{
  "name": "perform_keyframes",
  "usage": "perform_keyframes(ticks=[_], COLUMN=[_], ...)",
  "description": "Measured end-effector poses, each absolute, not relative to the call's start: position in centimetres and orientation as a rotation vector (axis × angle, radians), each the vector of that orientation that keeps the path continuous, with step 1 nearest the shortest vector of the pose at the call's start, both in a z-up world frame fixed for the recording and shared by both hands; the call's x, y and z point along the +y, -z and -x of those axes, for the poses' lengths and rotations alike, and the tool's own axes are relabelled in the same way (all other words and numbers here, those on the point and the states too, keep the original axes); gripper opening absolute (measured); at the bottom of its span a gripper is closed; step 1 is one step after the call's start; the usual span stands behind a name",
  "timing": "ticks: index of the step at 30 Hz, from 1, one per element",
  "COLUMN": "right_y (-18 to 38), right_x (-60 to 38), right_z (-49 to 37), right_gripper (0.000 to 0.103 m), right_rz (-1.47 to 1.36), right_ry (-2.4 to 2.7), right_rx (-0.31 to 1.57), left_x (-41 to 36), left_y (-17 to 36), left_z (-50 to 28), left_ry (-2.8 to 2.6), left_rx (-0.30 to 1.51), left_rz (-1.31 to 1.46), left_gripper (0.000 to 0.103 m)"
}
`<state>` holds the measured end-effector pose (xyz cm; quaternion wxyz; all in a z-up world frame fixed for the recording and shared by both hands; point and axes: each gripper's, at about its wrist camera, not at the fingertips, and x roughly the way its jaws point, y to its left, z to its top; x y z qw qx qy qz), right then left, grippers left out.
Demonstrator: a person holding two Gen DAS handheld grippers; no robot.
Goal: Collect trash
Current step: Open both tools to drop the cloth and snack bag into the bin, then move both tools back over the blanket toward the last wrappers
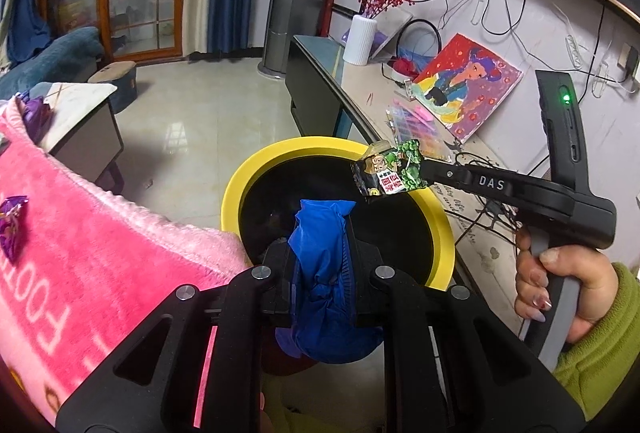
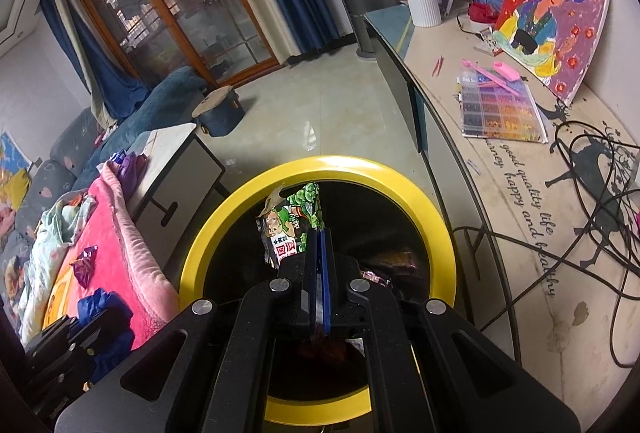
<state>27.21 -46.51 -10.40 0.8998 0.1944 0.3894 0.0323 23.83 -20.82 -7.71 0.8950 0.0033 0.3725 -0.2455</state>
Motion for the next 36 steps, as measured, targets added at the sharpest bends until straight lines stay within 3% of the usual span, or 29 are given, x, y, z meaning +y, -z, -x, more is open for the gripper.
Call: perform_keyframes(ticks=[4, 6, 9, 17, 28, 36], right_y=[11.1, 11.6, 12.1, 12.0, 9.7, 7.7], right_x=[-46.6, -46.7, -46.7, -46.6, -44.3, -41.2], right_z=[-27.4, -27.6, -27.7, -27.5, -27.0, -26.3], right_gripper=[0.004, 0.006, 0.018, 0.032, 0.051, 0.060], right_rz=[-0.420, -0.440, -0.453, -0.461, -0.430, -0.384], right_ry=[-0.075, -0.084, -0.081, -0.073, -0.110, -0.172], right_rx=[0.830, 0.854, 0.872, 0.864, 0.826, 0.802], left_x=[-21.3, -21.3, -21.2, -20.1, -17.3, -14.8], left_y=[8.0, 8.1, 8.1, 7.7, 6.3, 5.4], left_z=[-24.5, -24.8, -25.1, -25.0, -24.2, -23.6], left_ry=[0.503, 0.493, 0.488, 0.464, 0.357, 0.300], left_rx=[0.784, 0.784, 0.787, 0.773, 0.713, 0.685], left_rz=[-0.003, 0.001, 0.022, 0.055, 0.038, 0.060], left_gripper=[0.014, 0.031, 0.054, 0.089, 0.092, 0.092])
